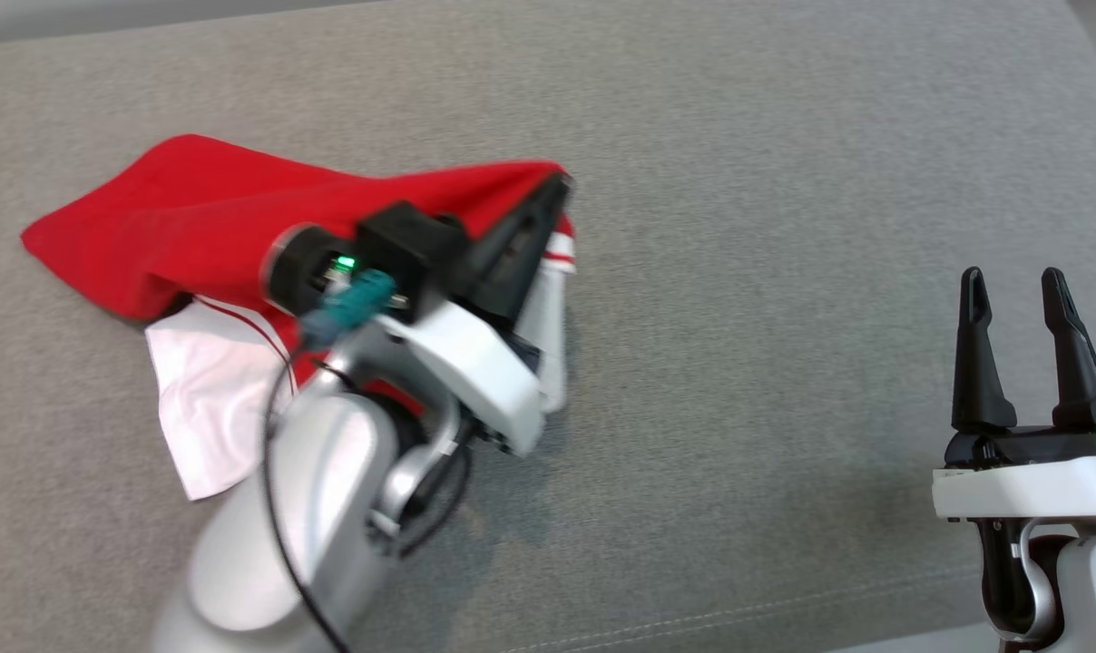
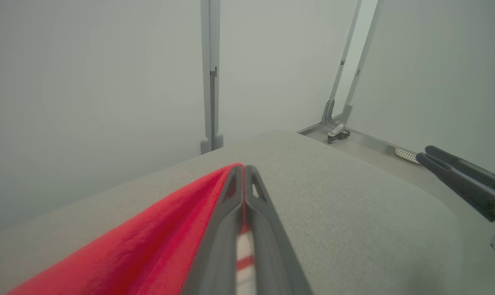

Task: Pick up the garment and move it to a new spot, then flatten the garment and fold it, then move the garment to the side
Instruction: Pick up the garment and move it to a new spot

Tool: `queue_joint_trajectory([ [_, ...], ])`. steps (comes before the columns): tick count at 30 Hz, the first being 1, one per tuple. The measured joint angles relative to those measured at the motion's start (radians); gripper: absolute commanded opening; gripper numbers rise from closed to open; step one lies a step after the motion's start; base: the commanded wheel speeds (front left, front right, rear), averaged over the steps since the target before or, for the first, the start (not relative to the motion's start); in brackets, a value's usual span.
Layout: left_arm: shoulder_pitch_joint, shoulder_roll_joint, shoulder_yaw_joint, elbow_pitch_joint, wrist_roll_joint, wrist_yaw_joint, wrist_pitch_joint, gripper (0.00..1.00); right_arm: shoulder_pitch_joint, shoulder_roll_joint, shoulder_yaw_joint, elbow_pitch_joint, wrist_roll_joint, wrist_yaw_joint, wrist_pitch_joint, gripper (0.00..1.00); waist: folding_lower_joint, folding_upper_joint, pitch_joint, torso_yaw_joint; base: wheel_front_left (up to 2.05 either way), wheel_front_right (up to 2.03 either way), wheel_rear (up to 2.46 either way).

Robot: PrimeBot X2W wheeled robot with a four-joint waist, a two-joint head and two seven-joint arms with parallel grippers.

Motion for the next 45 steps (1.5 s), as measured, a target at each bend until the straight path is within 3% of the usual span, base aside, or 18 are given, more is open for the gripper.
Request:
queue_joint_trajectory([
  [5, -0.012, -0.096, -0.113, 0.136, -0.005, -0.037, -0.015, 0.0, 0.001, 0.001, 0.014, 0.003, 0.028, 0.0, 0.0, 1.0, 0.0, 0.0, 0.0, -0.087, 0.0, 0.0, 0.0],
  [11, -0.06, -0.121, -0.163, 0.275, -0.018, -0.041, -0.045, 0.0, 0.002, 0.002, 0.041, 0.009, 0.052, 0.0, 0.0, 1.0, 0.0001, 0.0, 0.012, -0.171, 0.0, 0.0, 0.0],
  [16, -0.074, -0.127, -0.194, 0.356, -0.053, -0.05, -0.074, 0.0, 0.002, 0.002, 0.041, 0.019, 0.058, 0.0, 0.0, 1.0, 0.0, 0.0, 0.045, -0.182, 0.0, 0.0, 0.0],
  [17, -0.076, -0.127, -0.202, 0.363, -0.052, -0.05, -0.086, 0.84, 0.002, 0.002, 0.039, 0.024, 0.058, 0.0, 0.0, 1.0, 0.0, 0.0, 0.047, -0.177, 0.0, 0.0, 0.0],
  [18, -0.08, -0.126, -0.209, 0.365, -0.055, -0.051, -0.094, 1.0, 0.002, 0.002, 0.038, 0.028, 0.059, 0.0, 0.0, 1.0, 0.0, 0.0, 0.048, -0.171, 0.0, 0.0, 0.0],
  [24, -0.093, -0.127, -0.24, 0.294, -0.058, -0.039, -0.147, 1.0, -0.004, 0.003, 0.031, 0.042, 0.049, 0.0, 0.0, 1.0, 0.0, 0.0, 0.037, -0.12, 0.0, 0.0, 0.0],
  [27, -0.088, -0.109, -0.226, 0.204, -0.044, -0.001, -0.17, 1.0, -0.008, 0.002, 0.023, 0.054, 0.03, 0.0, 0.0, 1.0, 0.0, 0.0, 0.025, -0.085, 0.0, 0.0, 0.0],
  [33, 0.002, 0.035, -0.097, 0.05, -0.032, 0.119, -0.187, 1.0, -0.008, 0.002, 0.019, 0.055, -0.021, 0.0, 0.0, 1.0, 0.0, 0.0, -0.007, 0.005, 0.0, 0.0, 0.0],
  [34, 0.002, 0.035, -0.097, 0.05, -0.032, 0.119, -0.187, 1.0, -0.008, 0.002, 0.019, 0.055, -0.021, 0.0, 0.0, 1.0, 0.0, 0.0, -0.007, 0.005, 0.0, 0.0, 0.0],
  [42, 0.238, 0.188, 0.102, -0.054, -0.067, 0.254, -0.23, 1.0, 0.028, 0.002, 0.039, 0.044, -0.078, 0.0, 0.0, 1.0, 0.0, 0.0, -0.075, 0.115, 0.0, 0.0, 0.0],
  [45, 0.338, 0.219, 0.156, -0.066, -0.097, 0.281, -0.247, 1.0, 0.06, 0.002, 0.04, 0.044, -0.093, 0.0, 0.0, 1.0, 0.0, 0.0, -0.107, 0.143, 0.0, 0.0, 0.0],
])
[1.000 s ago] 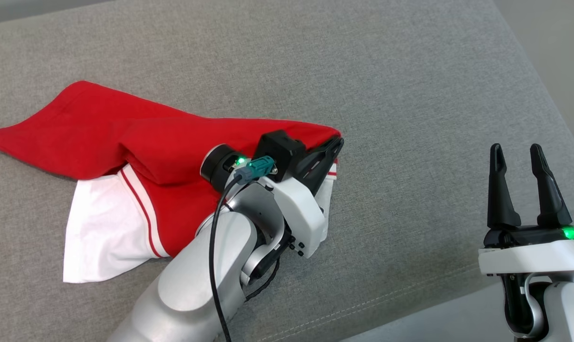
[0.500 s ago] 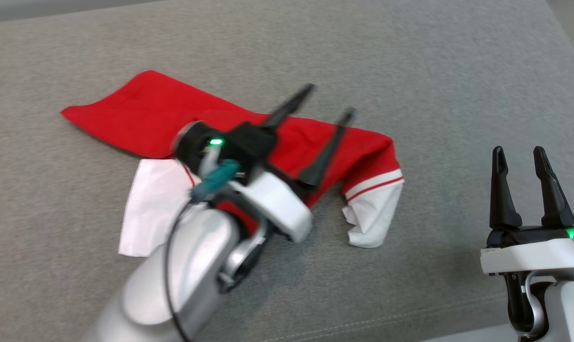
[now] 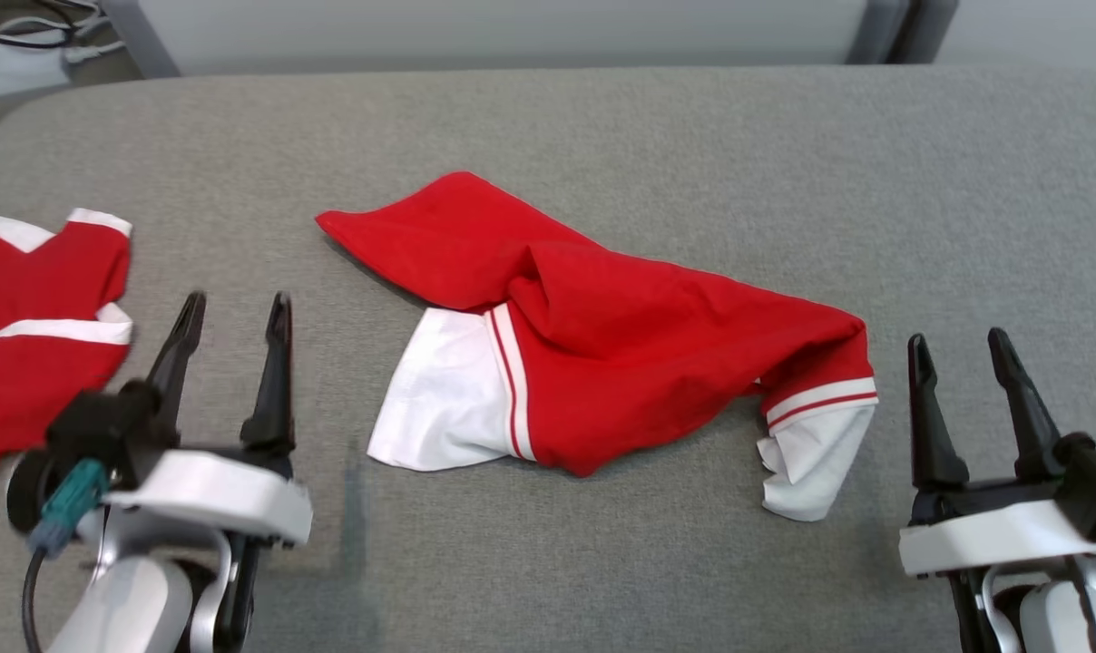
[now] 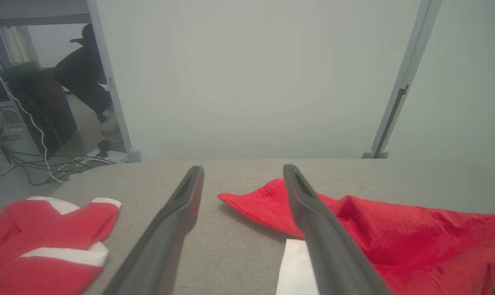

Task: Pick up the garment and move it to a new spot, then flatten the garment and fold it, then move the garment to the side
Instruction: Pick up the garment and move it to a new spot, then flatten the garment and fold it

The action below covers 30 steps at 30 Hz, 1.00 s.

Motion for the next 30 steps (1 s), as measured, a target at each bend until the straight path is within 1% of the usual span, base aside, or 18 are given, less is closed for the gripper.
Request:
queue_joint_trajectory([
  [4, 0.102, 0.004, 0.02, -0.006, -0.017, 0.023, -0.019, 1.0, 0.034, 0.0, 0.002, 0.017, -0.037, 0.0, 0.0, 1.0, 0.0, 0.0, -0.038, 0.025, 0.0, 0.0, 0.0],
  [14, 0.241, 0.003, 0.023, 0.031, -0.036, 0.025, -0.063, 1.0, 0.148, 0.001, 0.011, 0.027, -0.063, 0.0, 0.0, 1.0, 0.0, 0.0, -0.126, 0.025, 0.0, 0.0, 0.0],
  [22, 0.289, 0.003, 0.022, 0.036, -0.036, 0.033, -0.08, 1.0, 0.214, 0.001, 0.031, 0.02, -0.062, 0.0, 0.001, 1.0, 0.0001, 0.0, -0.167, 0.02, 0.0, 0.0, 0.0],
  [30, 0.297, 0.004, 0.028, 0.019, -0.045, 0.05, -0.079, 1.0, 0.23, 0.002, 0.036, 0.002, -0.052, 0.0, 0.002, 1.0, 0.0001, 0.0, -0.165, 0.02, 0.0, 0.0, 0.0],
])
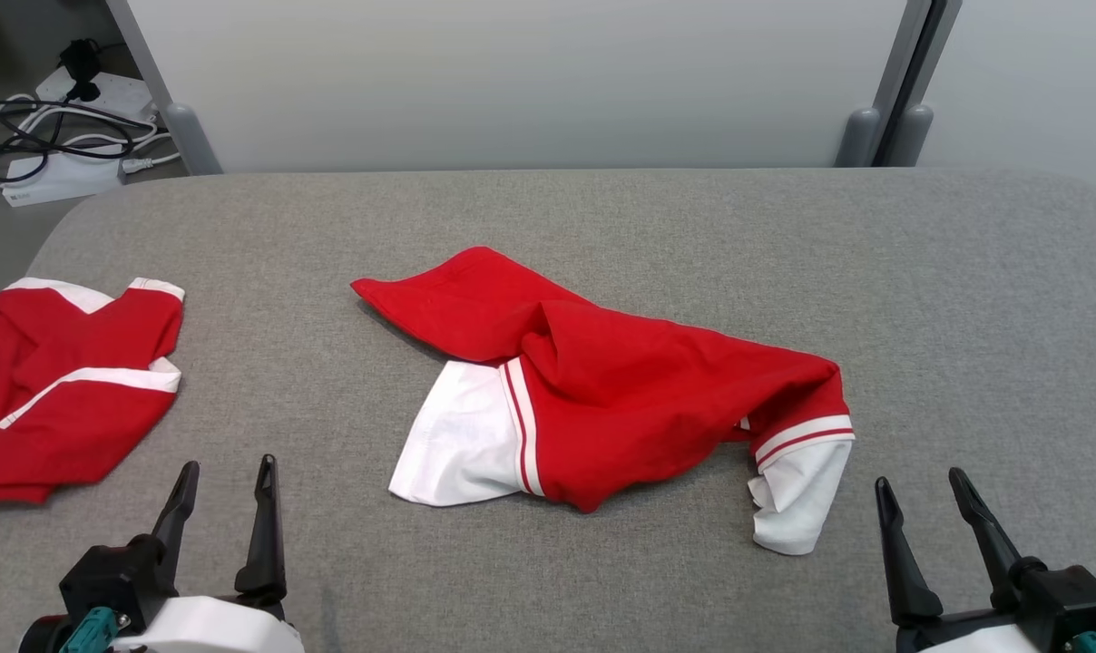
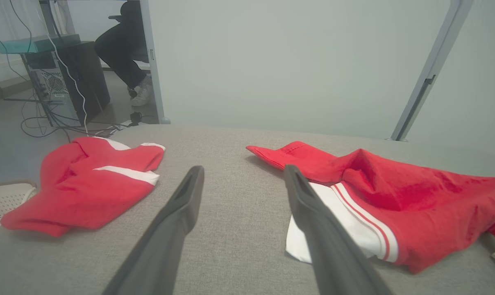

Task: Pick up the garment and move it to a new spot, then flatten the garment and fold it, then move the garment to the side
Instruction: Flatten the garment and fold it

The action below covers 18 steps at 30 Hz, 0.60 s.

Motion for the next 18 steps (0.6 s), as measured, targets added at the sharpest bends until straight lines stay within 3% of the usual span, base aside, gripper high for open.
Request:
queue_joint_trajectory([
  [12, 0.0, 0.001, -0.003, -0.016, -0.002, 0.015, 0.015, 1.0, -0.001, 0.0, 0.006, -0.013, 0.011, 0.0, 0.0, 1.0, 0.0, 0.0, 0.018, 0.021, 0.0, 0.0, 0.0],
  [18, -0.002, -0.001, -0.013, -0.019, -0.009, 0.015, 0.018, 1.0, -0.021, -0.001, 0.073, -0.019, 0.023, 0.0, 0.0, 1.0, 0.0, 0.0, 0.033, 0.028, 0.0, 0.0, 0.0],
])
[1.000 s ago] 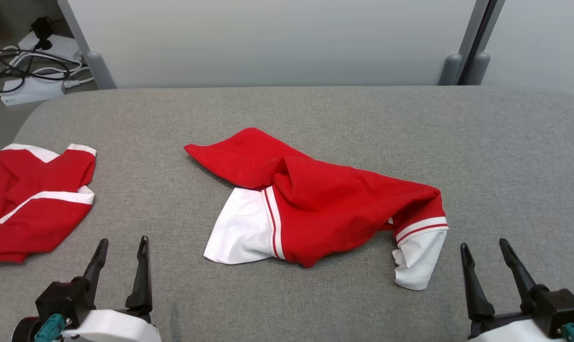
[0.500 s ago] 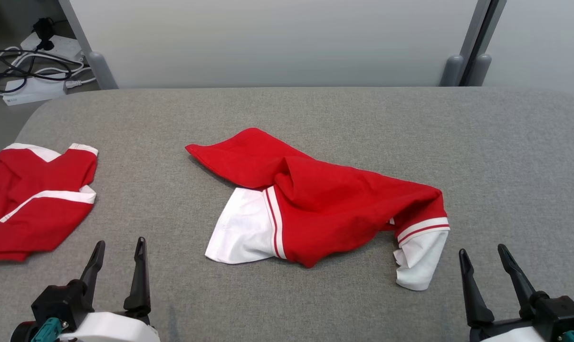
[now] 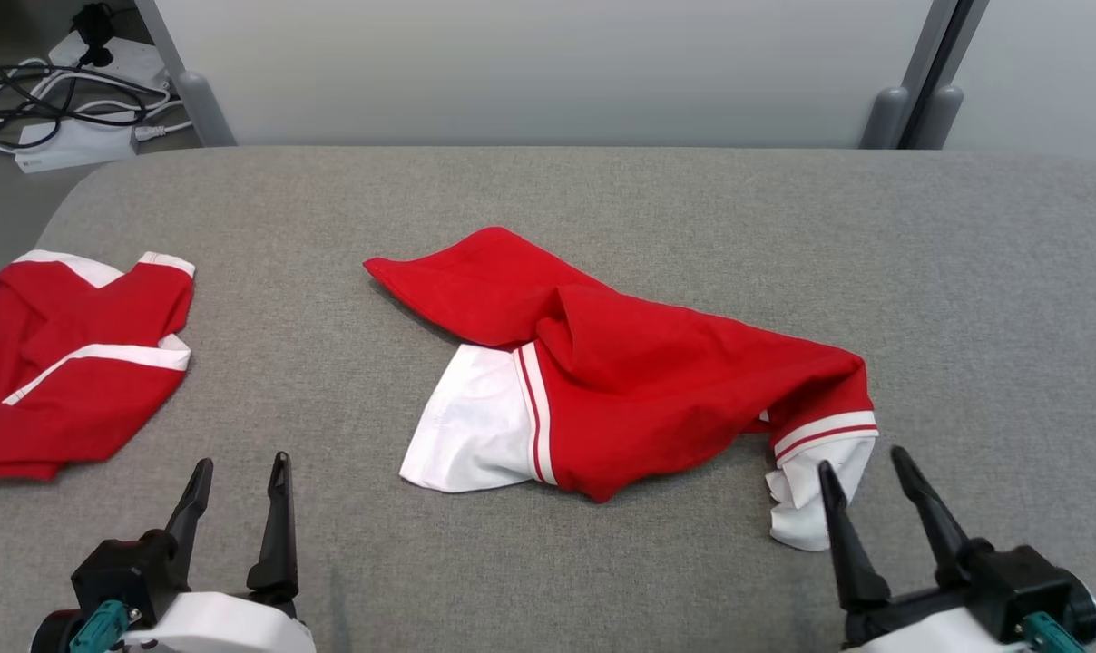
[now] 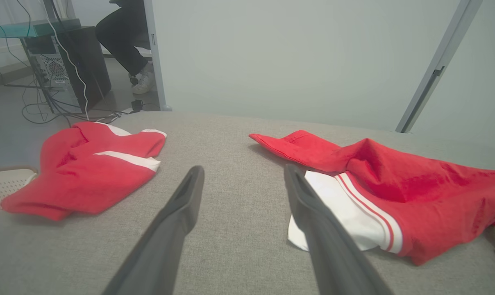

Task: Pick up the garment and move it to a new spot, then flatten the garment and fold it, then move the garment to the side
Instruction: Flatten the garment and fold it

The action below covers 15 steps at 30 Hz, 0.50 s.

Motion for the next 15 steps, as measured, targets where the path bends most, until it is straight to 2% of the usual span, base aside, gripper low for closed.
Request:
queue_joint_trajectory([
  [6, -0.075, -0.002, -0.026, 0.005, -0.003, -0.012, 0.04, 1.0, -0.096, -0.003, 0.173, 0.006, 0.024, 0.0, 0.001, 1.0, 0.0, 0.0, 0.044, 0.021, 0.0, 0.0, 0.0],
  [8, -0.121, -0.003, -0.033, 0.008, -0.003, -0.03, 0.046, 1.0, -0.135, -0.005, 0.234, 0.014, 0.03, 0.0, 0.001, 1.0, 0.0, 0.0, 0.063, 0.028, 0.0, 0.0, 0.0],
  [12, -0.231, -0.003, -0.041, 0.047, -0.017, -0.083, 0.078, 1.0, -0.251, -0.009, 0.363, 0.064, 0.03, 0.0, 0.013, 1.0, 0.0, 0.0, 0.114, 0.043, 0.0, 0.0, 0.0],
  [15, -0.338, -0.002, -0.042, 0.096, -0.044, -0.146, 0.108, 1.0, -0.352, -0.019, 0.453, 0.114, 0.03, 0.0, 0.021, 1.0, 0.0, 0.0, 0.162, 0.054, 0.0, 0.0, 0.0],
])
